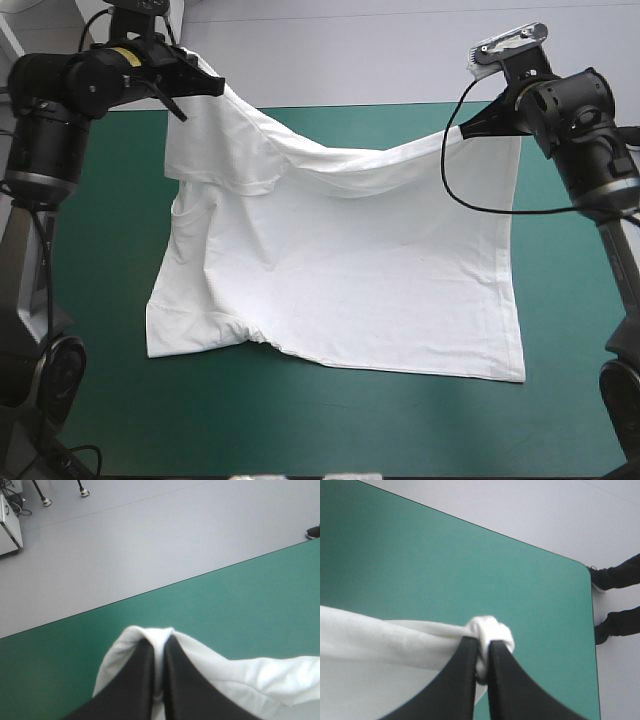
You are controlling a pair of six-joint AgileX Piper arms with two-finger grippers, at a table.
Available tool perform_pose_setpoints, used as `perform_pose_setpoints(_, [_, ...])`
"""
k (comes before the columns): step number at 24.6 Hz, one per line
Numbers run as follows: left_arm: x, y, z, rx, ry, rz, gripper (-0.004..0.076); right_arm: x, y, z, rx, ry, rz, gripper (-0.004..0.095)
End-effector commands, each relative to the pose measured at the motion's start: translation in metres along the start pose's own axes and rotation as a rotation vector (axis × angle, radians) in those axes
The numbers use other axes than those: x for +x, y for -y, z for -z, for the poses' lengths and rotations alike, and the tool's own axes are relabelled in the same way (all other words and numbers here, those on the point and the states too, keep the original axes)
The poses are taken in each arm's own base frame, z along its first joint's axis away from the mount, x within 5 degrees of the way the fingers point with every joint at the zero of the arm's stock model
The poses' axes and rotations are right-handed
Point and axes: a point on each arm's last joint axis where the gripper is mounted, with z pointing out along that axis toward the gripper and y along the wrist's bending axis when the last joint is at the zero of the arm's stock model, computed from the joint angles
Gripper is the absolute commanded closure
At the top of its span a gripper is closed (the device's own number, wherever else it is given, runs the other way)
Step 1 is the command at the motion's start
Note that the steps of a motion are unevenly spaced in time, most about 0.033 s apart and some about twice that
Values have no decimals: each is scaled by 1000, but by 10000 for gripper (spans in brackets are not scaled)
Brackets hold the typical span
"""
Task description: Fold the cloth
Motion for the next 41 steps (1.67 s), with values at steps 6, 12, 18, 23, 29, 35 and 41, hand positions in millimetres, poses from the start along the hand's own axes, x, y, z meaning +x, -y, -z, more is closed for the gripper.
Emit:
perform_pose_setpoints(6, [16,-2,-57,15,-59,15,733,9,19,-51,-74,-64,-42,925])
perform_pose_setpoints(12, [38,-1,-95,42,-172,27,733,28,10,-97,-170,-194,-16,925])
perform_pose_setpoints(18, [52,-2,-117,46,-219,33,733,53,9,-141,-223,-306,-59,924])
perform_pose_setpoints(23, [78,0,-134,72,-311,48,732,66,19,-158,-349,-324,-134,811])
perform_pose_setpoints(29, [78,-1,-120,92,-342,50,421,68,44,-146,-360,-301,-220,322])
perform_pose_setpoints(35, [76,-7,-41,19,-442,54,321,56,55,-81,-359,-201,-205,319])
perform_pose_setpoints(41, [133,-5,-11,-60,-637,50,321,86,45,-35,-341,-232,-188,319])
